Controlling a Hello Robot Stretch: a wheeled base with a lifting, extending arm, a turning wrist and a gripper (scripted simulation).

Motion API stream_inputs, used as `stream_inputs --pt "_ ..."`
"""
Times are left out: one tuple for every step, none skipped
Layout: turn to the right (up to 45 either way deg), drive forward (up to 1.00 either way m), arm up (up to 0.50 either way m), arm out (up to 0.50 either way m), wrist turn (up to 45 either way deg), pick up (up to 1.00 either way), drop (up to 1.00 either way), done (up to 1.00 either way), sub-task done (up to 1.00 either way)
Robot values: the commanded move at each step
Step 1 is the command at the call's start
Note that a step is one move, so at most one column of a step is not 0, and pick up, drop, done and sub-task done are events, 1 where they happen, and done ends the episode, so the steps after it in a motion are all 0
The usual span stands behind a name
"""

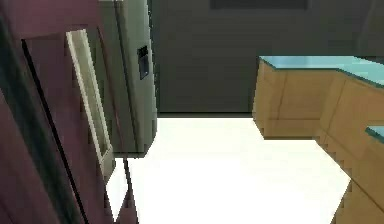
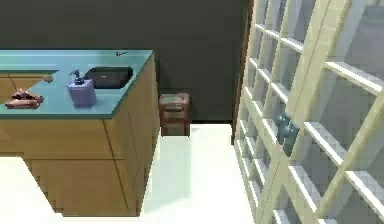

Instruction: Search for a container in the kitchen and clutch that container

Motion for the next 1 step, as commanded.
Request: stream_inputs --pt "45.0 0.00 0.00 0.00 0.0 0.00 0.00 0.00 0.00"
